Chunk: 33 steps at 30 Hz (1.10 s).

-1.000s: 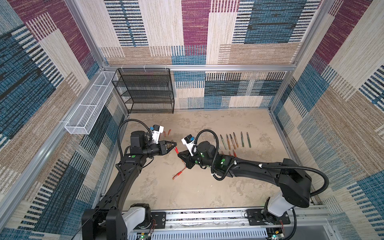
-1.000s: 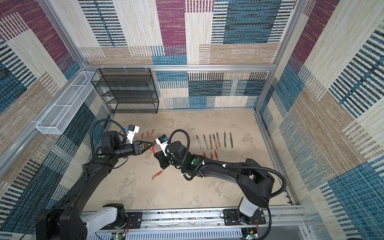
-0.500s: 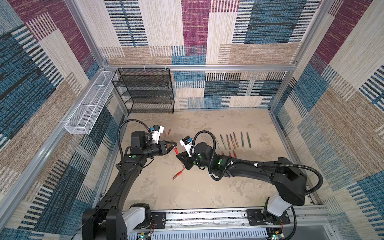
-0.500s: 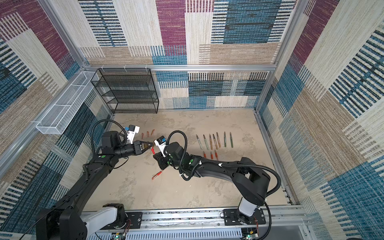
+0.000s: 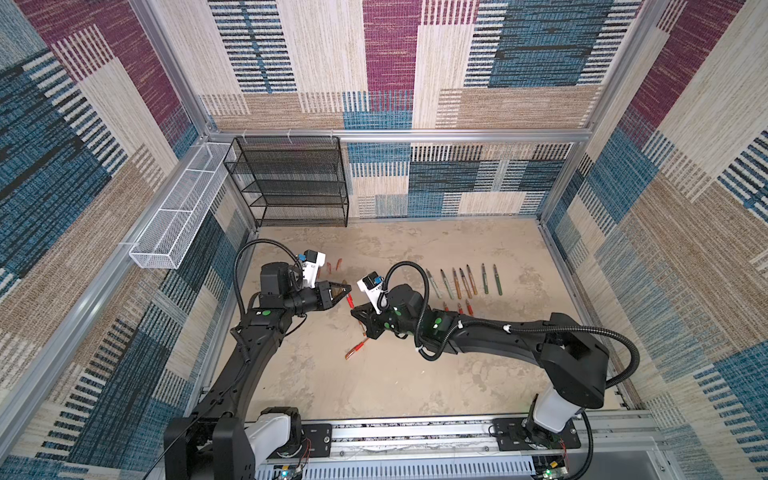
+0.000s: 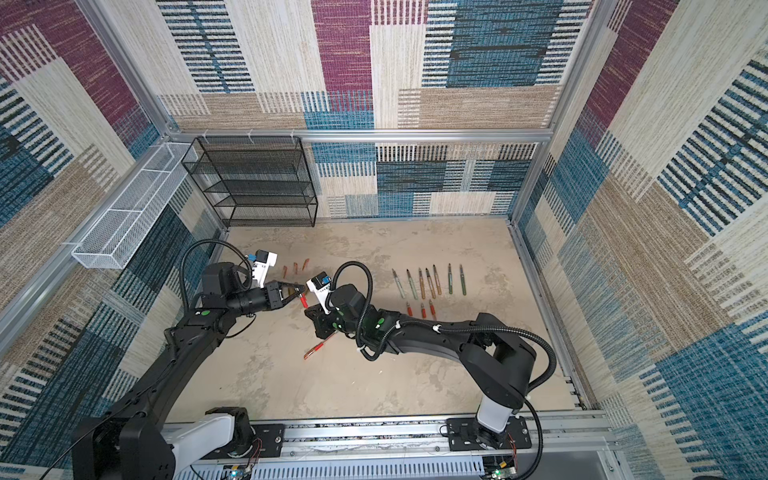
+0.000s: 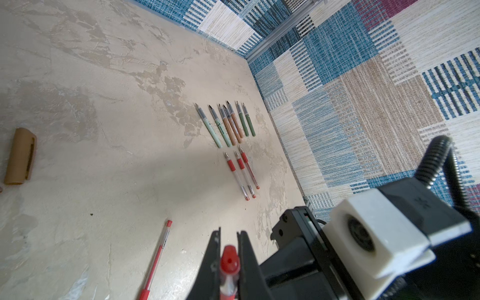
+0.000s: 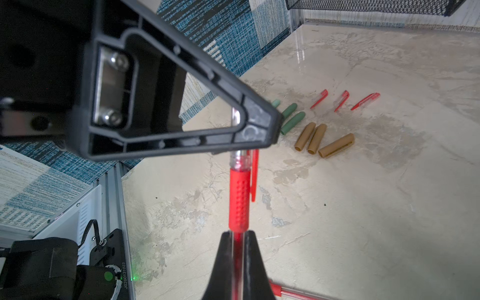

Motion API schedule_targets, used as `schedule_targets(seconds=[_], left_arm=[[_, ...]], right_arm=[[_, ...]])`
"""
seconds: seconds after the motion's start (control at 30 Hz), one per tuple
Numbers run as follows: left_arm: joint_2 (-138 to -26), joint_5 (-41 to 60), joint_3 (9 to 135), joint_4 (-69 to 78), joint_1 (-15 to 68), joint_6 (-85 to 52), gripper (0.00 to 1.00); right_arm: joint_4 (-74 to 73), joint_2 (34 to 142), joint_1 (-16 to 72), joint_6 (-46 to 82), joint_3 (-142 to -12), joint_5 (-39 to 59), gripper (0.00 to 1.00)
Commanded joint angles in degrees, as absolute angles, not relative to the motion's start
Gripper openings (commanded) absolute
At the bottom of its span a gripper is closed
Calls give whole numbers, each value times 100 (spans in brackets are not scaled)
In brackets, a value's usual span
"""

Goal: Open the pen caps
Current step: 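Close the left gripper on the red cap and pull the right gripper away, then set the red cap beside the caps while the right gripper carries the pen away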

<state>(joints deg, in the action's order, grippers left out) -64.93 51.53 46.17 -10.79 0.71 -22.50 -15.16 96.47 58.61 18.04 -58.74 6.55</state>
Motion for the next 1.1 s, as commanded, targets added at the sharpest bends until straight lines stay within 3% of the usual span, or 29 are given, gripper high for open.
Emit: schedule_targets(seconds=[0.0,0.2,0.4,0.77,1.07], left_arm=[[-6583,4835,5331,-1438,-94,-2063,0],[-6994,4022,6387,-2277,-248,-1595,0],[-7716,2495,6928,-2725,-266,-537,0],[-10108,938,8634,-3878,-272,525,0],[-11976,233,10451,-4720,-264,675,0]], right_arm=[[-1238,9436,5901,1892,-5338,862,0],[-1196,8880,5898,2056,-4598,591,0],[-862,8016,5787,2148,-4068,6,0],[-260,6348,5091,2820,-3113,-273,0],[411,5793,4822,3059,-2810,-411,0]])
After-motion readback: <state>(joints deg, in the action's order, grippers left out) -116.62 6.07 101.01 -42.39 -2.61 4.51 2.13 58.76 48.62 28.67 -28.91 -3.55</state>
